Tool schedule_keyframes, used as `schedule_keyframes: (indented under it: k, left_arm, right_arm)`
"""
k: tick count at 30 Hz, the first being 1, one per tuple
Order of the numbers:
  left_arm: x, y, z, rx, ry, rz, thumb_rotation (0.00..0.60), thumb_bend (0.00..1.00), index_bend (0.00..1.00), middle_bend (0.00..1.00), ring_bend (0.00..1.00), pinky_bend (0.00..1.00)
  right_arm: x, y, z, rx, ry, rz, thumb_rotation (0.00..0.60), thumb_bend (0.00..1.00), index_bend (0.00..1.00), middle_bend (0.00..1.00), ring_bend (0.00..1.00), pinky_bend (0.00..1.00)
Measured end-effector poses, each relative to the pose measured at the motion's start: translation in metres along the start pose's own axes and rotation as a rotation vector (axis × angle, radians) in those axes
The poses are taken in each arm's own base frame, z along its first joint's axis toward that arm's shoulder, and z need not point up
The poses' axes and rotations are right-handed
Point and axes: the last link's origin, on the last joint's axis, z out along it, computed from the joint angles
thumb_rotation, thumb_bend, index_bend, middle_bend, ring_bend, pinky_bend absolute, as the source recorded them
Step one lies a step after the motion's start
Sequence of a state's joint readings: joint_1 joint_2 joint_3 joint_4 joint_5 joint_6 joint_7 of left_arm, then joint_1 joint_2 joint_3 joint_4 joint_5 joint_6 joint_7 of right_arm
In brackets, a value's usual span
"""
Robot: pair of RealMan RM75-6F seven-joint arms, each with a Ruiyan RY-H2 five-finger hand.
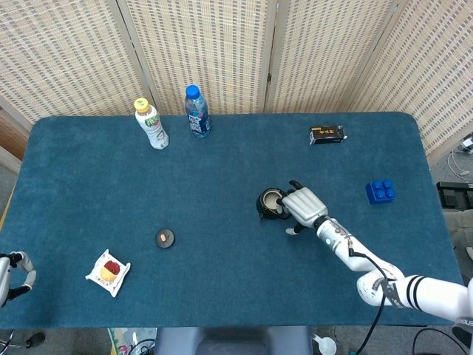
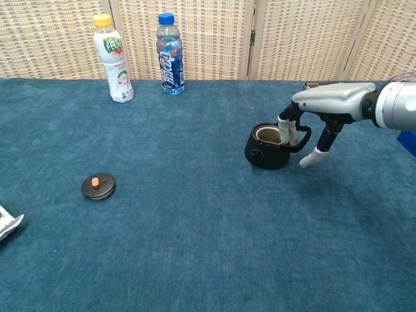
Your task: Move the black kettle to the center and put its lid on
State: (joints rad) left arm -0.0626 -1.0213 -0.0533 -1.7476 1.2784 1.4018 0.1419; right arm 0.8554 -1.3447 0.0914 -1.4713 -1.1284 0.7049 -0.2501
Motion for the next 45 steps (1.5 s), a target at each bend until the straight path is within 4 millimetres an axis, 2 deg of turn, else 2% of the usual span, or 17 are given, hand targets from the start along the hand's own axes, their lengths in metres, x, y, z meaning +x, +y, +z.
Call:
schedule_keyframes:
  k: [30,45]
  left_arm:
    - [0.0006,-0.0007,0.0001,0.004,-0.003,-0.001,0.600,0.40,0.59,0.56,0.44,0.61]
    - [0.0004,-0.0007,0.0001,0.005,-0.005,0.001,0.600,0.40,0.59,0.56,0.44,0.61]
  right_arm:
    - [-0.0054,0.0036,0.0039,-0.024,-0.020,-0.020,0.600,0.09,0.53,0.53,0.37,0.06]
    - [-0.0067,0.0021,0.0077,-0.032,-0.015,-0.013,0.600,0.09,0.58,0.61,0.43,0.06]
